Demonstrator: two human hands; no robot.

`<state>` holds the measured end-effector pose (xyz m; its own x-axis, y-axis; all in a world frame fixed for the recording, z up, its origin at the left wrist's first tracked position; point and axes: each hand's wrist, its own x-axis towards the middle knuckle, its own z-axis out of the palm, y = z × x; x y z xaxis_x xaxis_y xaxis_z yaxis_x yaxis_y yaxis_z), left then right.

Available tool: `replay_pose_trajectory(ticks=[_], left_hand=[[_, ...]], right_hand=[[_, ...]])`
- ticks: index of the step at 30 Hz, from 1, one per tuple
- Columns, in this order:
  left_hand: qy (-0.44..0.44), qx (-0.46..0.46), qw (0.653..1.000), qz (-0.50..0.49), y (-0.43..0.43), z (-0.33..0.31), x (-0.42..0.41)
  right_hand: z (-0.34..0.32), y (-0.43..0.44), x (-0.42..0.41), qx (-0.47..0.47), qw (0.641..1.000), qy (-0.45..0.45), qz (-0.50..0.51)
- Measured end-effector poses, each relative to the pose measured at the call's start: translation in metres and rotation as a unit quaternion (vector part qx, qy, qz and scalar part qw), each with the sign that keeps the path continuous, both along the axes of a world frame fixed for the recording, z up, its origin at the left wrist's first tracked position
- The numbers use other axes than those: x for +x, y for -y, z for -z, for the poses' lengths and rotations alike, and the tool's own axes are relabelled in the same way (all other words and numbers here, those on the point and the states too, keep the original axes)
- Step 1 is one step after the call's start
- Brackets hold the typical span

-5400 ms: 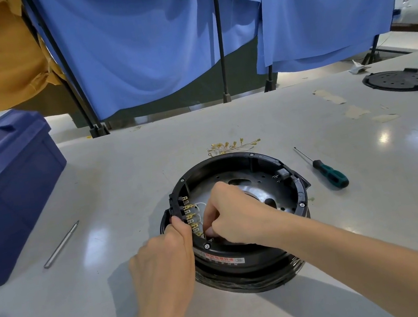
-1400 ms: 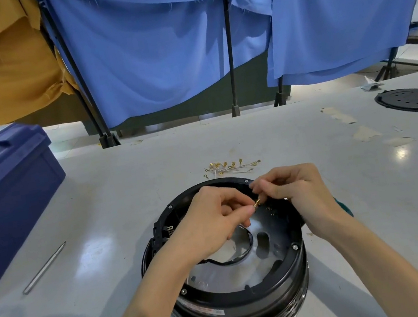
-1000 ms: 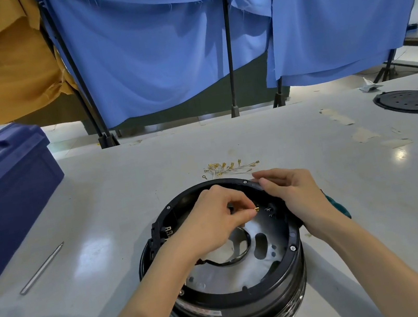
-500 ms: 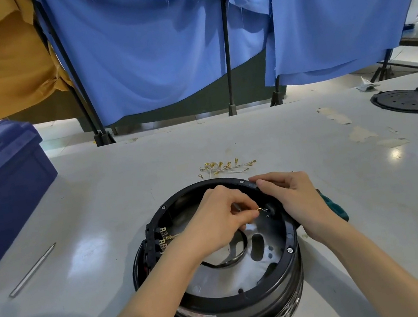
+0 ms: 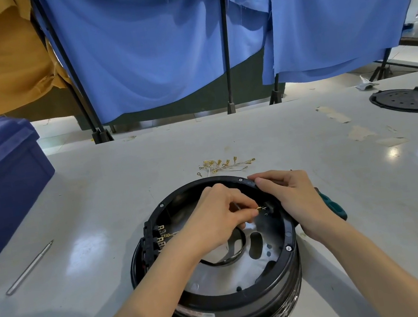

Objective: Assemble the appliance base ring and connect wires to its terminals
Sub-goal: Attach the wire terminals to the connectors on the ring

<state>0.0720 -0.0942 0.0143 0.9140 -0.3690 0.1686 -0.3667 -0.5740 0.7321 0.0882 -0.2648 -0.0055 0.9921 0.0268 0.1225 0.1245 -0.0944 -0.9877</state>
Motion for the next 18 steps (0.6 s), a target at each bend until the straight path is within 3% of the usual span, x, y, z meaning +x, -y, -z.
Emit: replay_pose_trajectory(ticks=[18], left_hand=[[0.082, 0.068, 0.994, 0.033, 0.011, -0.002, -0.004]], right_hand=[[-0.001, -0.007, -0.003, -0.022, 0.999, 0.022, 0.015]])
